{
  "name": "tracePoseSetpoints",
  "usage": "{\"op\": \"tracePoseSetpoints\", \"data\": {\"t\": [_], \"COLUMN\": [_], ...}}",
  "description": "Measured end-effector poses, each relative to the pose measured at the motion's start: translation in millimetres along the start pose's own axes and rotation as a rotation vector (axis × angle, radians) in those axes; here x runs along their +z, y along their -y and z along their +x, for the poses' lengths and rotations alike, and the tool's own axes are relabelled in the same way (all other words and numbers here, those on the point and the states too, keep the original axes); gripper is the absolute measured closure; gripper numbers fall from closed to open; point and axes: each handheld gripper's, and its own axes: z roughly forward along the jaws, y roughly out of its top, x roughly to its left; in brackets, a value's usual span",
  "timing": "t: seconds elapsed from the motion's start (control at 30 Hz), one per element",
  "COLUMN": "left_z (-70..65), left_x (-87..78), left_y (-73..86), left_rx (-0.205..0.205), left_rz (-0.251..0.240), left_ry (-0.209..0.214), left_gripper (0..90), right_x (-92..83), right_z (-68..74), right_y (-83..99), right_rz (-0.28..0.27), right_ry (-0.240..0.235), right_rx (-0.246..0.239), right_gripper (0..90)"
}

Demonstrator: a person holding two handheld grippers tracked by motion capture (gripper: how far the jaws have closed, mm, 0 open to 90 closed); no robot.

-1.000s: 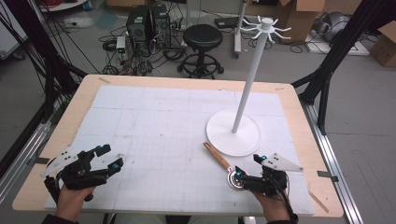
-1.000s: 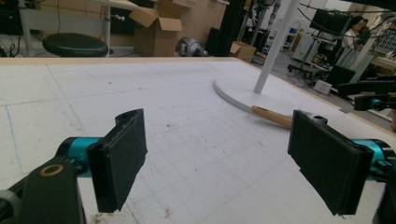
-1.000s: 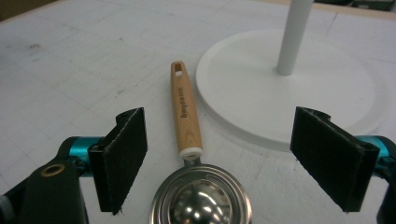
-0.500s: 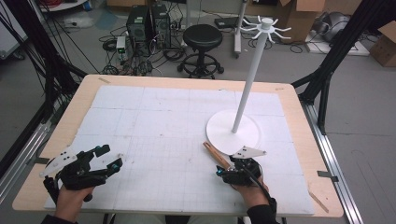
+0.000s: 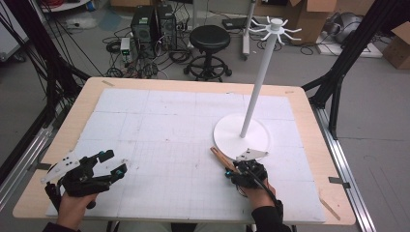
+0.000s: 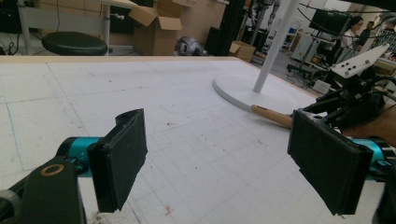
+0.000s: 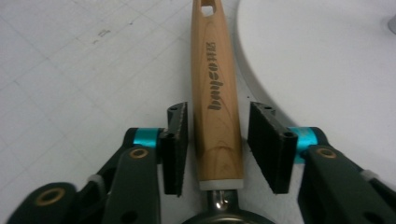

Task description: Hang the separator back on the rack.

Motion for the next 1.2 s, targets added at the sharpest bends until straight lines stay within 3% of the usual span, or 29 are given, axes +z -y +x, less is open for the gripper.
{"op": "tracePoseSetpoints", "data": {"t": [0.17, 0.6, 0.73, 0.87, 1.0, 1.13, 1.2], "left_z": [0.2, 0.0, 0.4, 0.2, -0.6, -0.3, 0.2], "left_x": [-0.3, 0.5, 0.5, 1.0, 1.1, 0.8, 0.7], "left_y": [0.1, 0.3, 0.2, 0.2, 0.2, 0.2, 0.3], "left_rx": [-0.001, -0.002, -0.003, -0.002, -0.001, -0.003, -0.001], "left_rz": [0.001, 0.004, 0.006, 0.008, 0.006, 0.004, 0.009], "left_ry": [0.0, 0.002, 0.003, 0.002, 0.002, -0.001, -0.001], "left_gripper": [20.2, 20.6, 20.6, 20.6, 20.6, 20.6, 20.6], "right_x": [0.4, -0.4, -1.6, -12.8, -15.7, -7.8, -5.4], "right_z": [1.9, 4.0, 2.1, -0.9, -1.1, 3.8, 3.3], "right_y": [-3.7, -1.8, -1.5, -4.1, -4.5, -2.3, -1.4], "right_rz": [0.025, 0.016, 0.012, -0.034, -0.017, 0.034, 0.049], "right_ry": [0.005, 0.022, 0.003, -0.025, -0.034, -0.051, -0.065], "right_rx": [-0.072, -0.043, -0.017, 0.013, -0.003, -0.027, -0.007], "right_gripper": [65.2, 66.6, 68.0, 69.4, 69.3, 67.5, 65.1]}}
